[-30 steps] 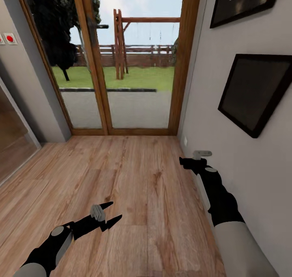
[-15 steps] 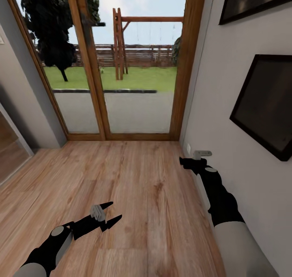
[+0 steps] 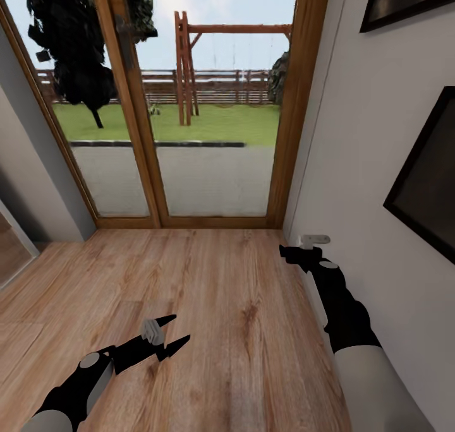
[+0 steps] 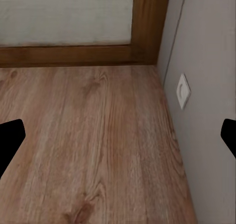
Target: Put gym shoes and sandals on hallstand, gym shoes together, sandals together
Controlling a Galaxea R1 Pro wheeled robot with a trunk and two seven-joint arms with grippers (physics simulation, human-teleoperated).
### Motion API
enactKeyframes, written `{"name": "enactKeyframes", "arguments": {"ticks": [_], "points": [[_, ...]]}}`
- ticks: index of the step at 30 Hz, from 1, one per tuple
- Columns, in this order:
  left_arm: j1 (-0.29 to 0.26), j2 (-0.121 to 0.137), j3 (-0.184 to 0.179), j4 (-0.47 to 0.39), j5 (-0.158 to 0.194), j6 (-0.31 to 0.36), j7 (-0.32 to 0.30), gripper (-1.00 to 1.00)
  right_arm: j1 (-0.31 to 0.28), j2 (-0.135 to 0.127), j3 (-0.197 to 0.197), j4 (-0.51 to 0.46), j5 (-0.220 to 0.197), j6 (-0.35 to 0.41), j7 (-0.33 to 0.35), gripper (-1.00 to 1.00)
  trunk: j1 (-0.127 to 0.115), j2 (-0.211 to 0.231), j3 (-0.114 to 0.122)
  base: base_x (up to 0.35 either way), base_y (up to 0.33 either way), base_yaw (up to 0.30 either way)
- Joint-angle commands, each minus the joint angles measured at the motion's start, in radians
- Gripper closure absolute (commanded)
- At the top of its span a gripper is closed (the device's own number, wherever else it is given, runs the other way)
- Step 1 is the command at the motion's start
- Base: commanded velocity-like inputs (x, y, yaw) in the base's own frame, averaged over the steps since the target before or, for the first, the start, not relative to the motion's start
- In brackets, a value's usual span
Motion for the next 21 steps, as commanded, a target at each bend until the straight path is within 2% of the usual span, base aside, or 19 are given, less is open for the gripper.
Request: {"name": "enactKeyframes", "arguments": {"ticks": [1, 21], "points": [[-0.001, 0.000, 0.001, 0.001, 0.001, -0.005, -0.003, -1.00, 0.000, 0.001, -0.001, -0.001, 0.007, 0.006, 0.001, -1.00, 0.000, 0.000, -0.001, 0.350, 0.000, 0.000], [-0.001, 0.000, 0.001, 0.001, 0.002, -0.005, -0.003, -1.00, 0.000, 0.001, -0.001, -0.001, 0.007, 0.006, 0.001, -1.00, 0.000, 0.000, -0.001, 0.350, 0.000, 0.000]]}}
